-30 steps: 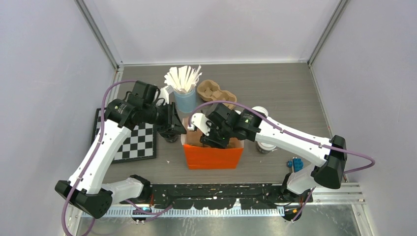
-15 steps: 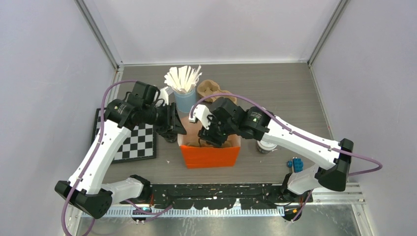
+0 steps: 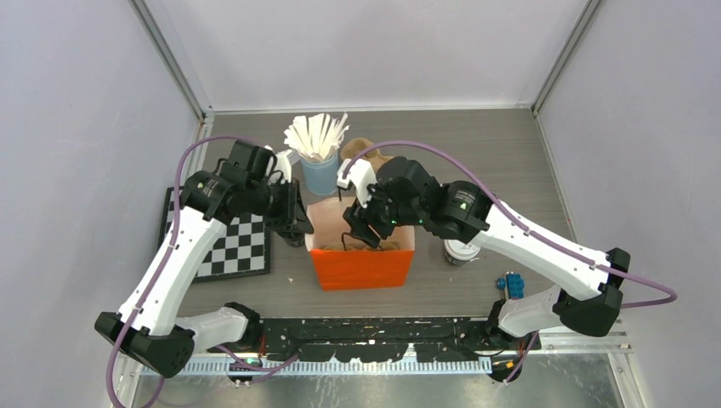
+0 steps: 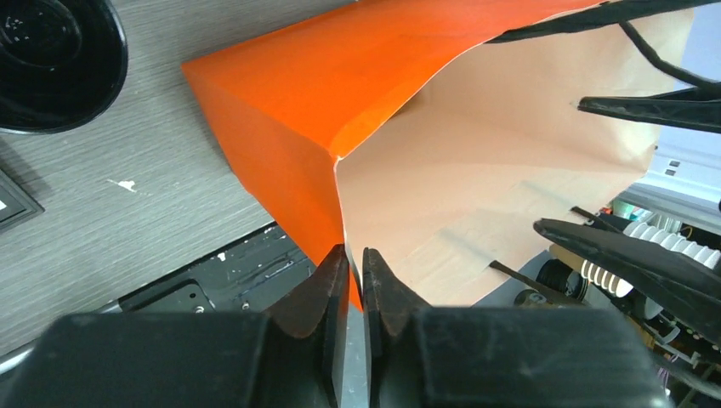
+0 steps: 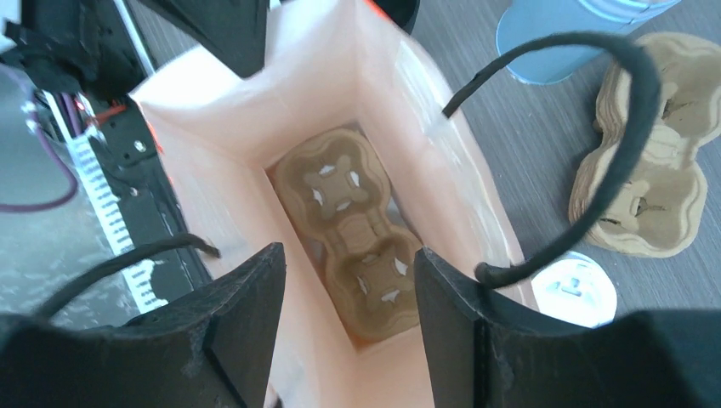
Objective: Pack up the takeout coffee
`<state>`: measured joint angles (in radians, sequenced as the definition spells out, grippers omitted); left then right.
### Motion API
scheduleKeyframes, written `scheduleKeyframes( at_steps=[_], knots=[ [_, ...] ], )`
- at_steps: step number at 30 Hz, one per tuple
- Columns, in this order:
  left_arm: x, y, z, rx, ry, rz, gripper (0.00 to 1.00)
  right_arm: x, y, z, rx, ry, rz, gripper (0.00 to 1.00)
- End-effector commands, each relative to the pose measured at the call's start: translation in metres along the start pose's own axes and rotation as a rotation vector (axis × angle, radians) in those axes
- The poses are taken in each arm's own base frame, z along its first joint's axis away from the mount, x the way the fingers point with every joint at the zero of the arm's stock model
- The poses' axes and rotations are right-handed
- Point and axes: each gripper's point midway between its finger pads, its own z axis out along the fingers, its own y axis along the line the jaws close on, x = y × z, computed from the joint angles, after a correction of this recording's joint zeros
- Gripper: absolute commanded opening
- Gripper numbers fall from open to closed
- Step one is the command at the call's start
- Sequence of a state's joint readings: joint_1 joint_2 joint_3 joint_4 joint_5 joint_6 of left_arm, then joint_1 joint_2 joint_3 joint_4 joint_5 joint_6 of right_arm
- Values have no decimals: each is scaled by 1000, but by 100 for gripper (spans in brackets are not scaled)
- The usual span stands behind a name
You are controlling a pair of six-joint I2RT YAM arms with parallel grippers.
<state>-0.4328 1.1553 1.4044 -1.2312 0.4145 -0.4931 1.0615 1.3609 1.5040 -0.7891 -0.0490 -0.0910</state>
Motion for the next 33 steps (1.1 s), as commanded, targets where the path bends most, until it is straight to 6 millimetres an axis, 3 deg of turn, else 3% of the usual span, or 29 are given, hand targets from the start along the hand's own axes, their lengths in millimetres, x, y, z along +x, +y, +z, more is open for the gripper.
scheduleKeyframes(
  at_steps=[1,9,13,15,19,22,25,29,33],
  knots=[
    [-1,-14,-8,78,-41,60,14,-54,6,-37,-10,-211,73,62],
    [-1,-18,-10,93,-35,68,53,-68,32,-52,-148,-272,161,69],
    [0,-17,-14,91,-49,87,80,-94,29,-59,-135,-339,291,69],
    [0,-17,-17,89,-70,94,99,-112,28,-63,-134,-386,354,69],
    [0,-18,-21,98,-114,78,100,-143,28,-55,-160,-458,432,67],
    [-1,-16,-22,93,-155,33,100,-161,18,-49,-118,-495,473,65],
    [-6,-11,-26,78,-247,8,100,-174,-5,-45,-24,-518,491,65],
    [-9,-19,-30,155,-333,44,100,-177,-68,-45,219,-505,543,65],
    [-4,-31,-23,230,-272,75,98,-160,-137,-56,362,-527,696,65]
  ],
)
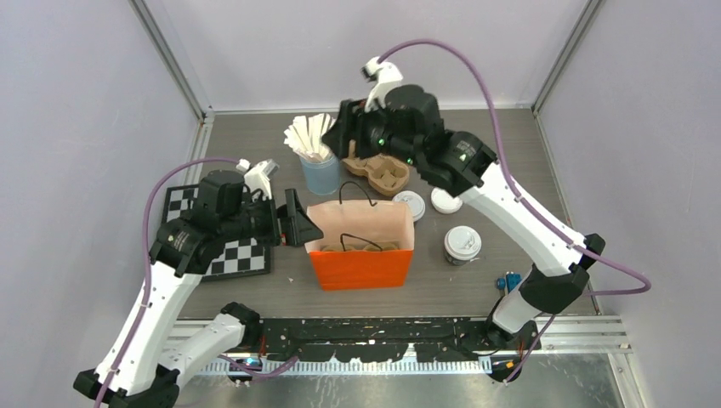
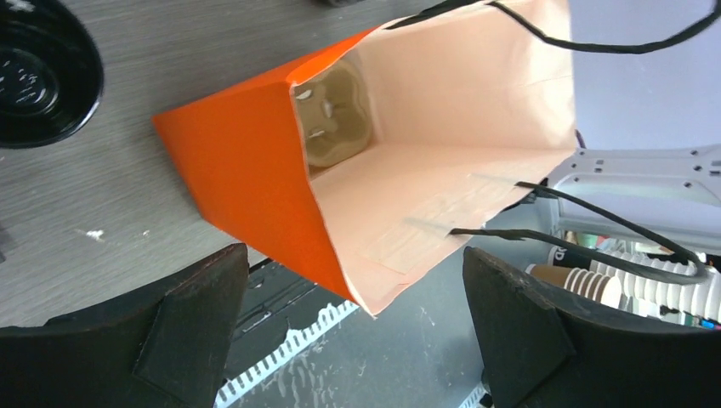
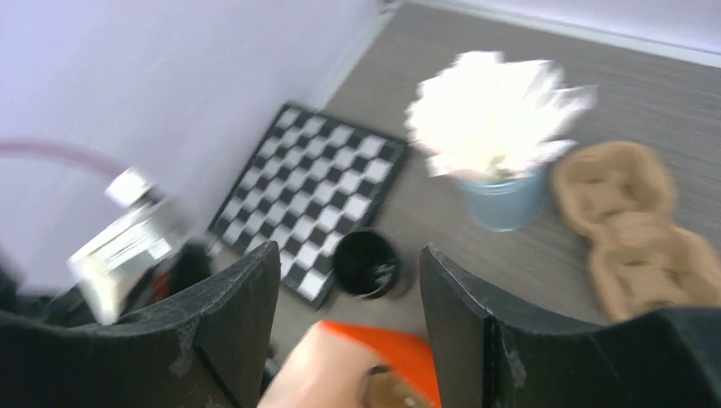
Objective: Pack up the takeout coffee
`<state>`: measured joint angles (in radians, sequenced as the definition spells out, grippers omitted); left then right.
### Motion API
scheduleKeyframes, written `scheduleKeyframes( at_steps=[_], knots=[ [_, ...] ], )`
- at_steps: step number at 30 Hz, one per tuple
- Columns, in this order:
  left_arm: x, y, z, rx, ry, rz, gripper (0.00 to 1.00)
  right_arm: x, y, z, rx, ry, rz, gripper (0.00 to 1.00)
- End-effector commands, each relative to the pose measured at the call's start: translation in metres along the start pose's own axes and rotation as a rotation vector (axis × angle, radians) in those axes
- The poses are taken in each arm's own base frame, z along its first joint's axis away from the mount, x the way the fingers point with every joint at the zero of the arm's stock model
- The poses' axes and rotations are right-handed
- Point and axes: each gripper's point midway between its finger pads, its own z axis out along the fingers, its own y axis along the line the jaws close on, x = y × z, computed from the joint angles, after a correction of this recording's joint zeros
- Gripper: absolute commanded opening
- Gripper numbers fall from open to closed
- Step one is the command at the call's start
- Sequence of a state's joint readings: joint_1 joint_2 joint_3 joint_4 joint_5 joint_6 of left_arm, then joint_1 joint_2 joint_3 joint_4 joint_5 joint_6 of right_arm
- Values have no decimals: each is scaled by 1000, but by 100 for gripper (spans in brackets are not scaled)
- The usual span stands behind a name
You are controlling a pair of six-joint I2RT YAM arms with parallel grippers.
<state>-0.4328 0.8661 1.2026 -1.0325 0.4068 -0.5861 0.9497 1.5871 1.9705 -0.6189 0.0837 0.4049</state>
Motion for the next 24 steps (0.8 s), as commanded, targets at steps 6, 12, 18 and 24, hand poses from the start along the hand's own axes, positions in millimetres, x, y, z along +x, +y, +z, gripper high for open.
scheduleKeyframes(
  at_steps=[6,12,18,24],
  knots=[
    [-20,8,19,-79,36,5,81,-25,-171,-23,488,-96,110,66],
    [-16,17,27,-110,103,38,65,34,-245,-56,759,52,204,68],
    [-20,16,18,-121,114,119,26,91,-266,-73,810,239,203,72],
    [-12,16,4,-134,164,150,0,149,-263,-51,683,470,219,84]
  ],
)
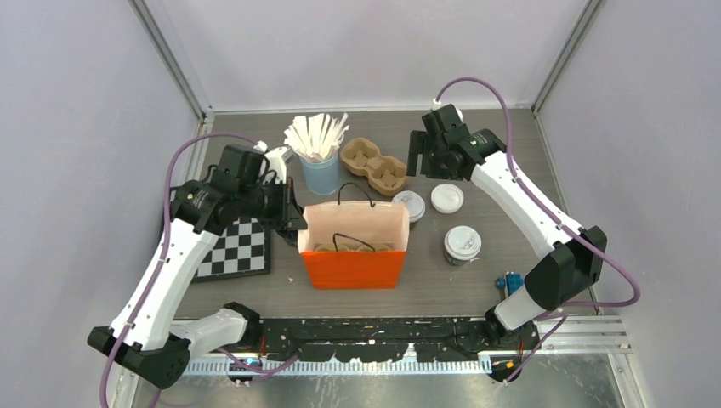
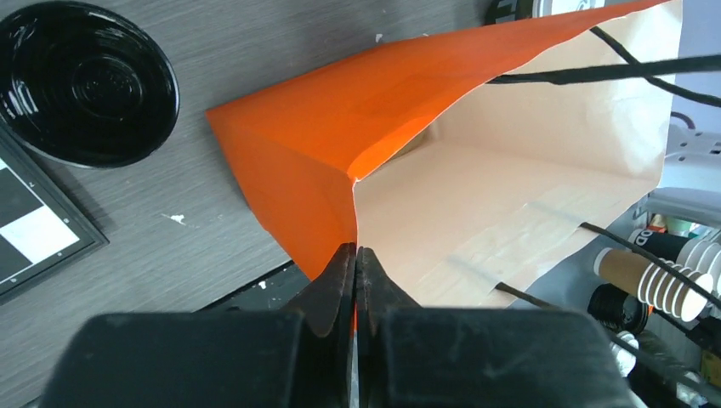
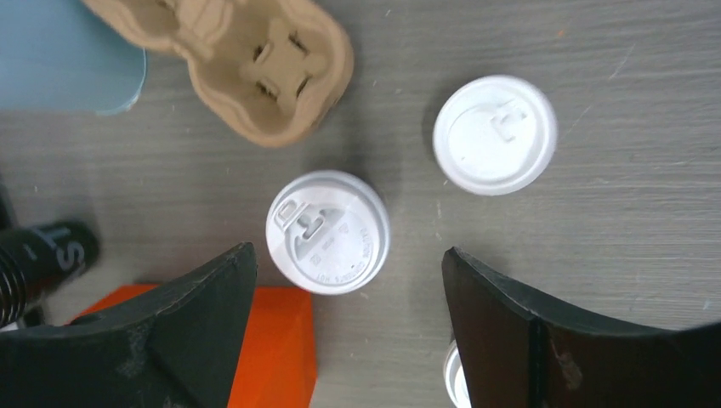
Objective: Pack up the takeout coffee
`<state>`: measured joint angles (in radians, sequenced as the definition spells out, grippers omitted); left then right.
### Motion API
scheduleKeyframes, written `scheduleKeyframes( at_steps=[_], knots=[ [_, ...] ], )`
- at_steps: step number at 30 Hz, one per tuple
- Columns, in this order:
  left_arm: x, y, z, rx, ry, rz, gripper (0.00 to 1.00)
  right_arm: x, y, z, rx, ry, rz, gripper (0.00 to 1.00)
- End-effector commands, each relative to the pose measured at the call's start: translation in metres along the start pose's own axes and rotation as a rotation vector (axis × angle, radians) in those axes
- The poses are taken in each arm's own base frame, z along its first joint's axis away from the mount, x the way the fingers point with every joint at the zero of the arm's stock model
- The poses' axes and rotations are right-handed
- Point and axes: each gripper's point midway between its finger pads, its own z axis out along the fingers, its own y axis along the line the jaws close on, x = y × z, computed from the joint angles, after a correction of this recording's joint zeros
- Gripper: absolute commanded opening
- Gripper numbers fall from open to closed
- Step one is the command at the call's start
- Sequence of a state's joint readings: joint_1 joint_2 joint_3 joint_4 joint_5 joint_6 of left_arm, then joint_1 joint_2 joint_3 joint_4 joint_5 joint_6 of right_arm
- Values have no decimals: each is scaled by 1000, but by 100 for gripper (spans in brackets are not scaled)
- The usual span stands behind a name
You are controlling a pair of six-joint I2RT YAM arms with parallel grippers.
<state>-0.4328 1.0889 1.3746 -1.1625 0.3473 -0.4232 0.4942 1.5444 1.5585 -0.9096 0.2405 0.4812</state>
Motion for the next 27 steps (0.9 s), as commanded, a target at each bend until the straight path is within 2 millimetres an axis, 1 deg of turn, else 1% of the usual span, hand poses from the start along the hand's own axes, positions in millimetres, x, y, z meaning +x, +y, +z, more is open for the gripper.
scheduleKeyframes(
  at_steps=[1,3,5,7,9,12,14,15,16,17,18,27],
  knots=[
    [12,1,-14,-9,50,56,0,28,15,10,-97,122,-56,83],
    [19,3,-16,-17,63,44,2,34,15,16,-104,129,-65,82],
    [25,5,-17,-28,74,25,10,39,13,19,-104,127,-84,81],
    [27,5,-17,-30,78,5,28,43,11,23,-97,137,-100,82],
    [25,2,-17,-18,75,3,41,49,15,25,-106,147,-135,83],
    [22,2,-19,-21,69,14,55,54,23,27,-130,153,-222,88],
    [21,2,-19,-22,72,21,61,55,26,30,-141,159,-254,90],
    [21,2,-19,-24,76,22,66,56,27,32,-143,164,-265,90],
    [21,2,-19,-24,77,22,86,56,28,33,-147,168,-278,91],
    [21,2,-20,-23,75,24,98,58,28,35,-150,175,-291,91],
    [21,1,-21,-21,70,26,100,58,29,36,-154,179,-305,91],
    [18,6,-23,-50,22,13,100,63,28,44,-151,205,-385,91]
  ],
)
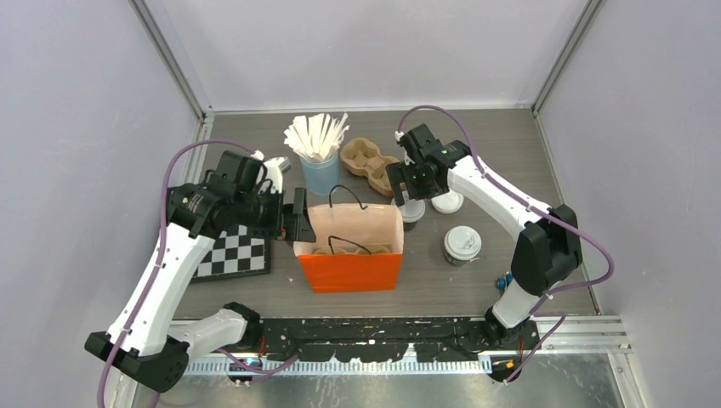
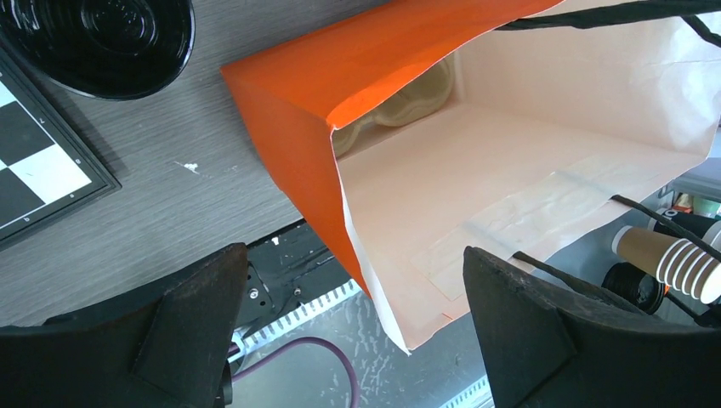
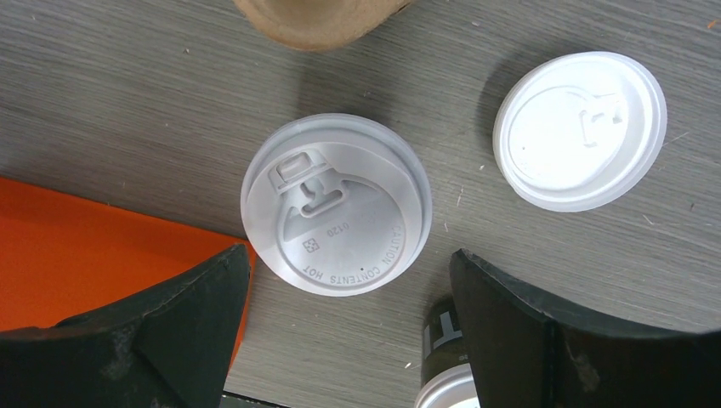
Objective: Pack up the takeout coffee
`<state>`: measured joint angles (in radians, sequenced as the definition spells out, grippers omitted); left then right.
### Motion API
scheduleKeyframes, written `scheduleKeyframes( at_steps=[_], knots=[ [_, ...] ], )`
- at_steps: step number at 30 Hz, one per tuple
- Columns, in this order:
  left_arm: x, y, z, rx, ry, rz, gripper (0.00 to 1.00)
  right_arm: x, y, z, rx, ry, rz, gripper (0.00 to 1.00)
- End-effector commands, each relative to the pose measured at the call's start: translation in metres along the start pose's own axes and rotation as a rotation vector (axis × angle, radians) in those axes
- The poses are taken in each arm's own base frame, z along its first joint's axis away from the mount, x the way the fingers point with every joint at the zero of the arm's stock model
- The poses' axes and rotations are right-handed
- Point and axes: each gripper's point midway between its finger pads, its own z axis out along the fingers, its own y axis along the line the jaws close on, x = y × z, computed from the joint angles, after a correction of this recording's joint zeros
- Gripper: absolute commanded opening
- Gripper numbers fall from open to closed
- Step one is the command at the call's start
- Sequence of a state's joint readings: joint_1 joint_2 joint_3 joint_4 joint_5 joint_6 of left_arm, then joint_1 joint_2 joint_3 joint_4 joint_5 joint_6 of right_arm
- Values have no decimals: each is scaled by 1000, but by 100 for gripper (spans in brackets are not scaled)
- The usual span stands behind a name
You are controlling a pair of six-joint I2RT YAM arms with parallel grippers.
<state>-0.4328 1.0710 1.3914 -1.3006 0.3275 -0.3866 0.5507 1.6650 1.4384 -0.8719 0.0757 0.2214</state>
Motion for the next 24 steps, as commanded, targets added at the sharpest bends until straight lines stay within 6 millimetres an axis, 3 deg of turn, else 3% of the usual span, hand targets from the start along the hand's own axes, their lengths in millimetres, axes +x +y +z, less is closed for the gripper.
scheduleKeyframes(
  at_steps=[1,8,24],
  knots=[
    [-7,-3,-10,1,-63,6,100,-18,7,-7,-33,-46,-62,92],
    [-12,7,-12,-56,-113,-10,100,-17,11,-5,-55,-33,-91,92],
    [-9,0,-7,-2,-118,-3,98,-7,11,2,-57,-3,-124,92]
  ],
)
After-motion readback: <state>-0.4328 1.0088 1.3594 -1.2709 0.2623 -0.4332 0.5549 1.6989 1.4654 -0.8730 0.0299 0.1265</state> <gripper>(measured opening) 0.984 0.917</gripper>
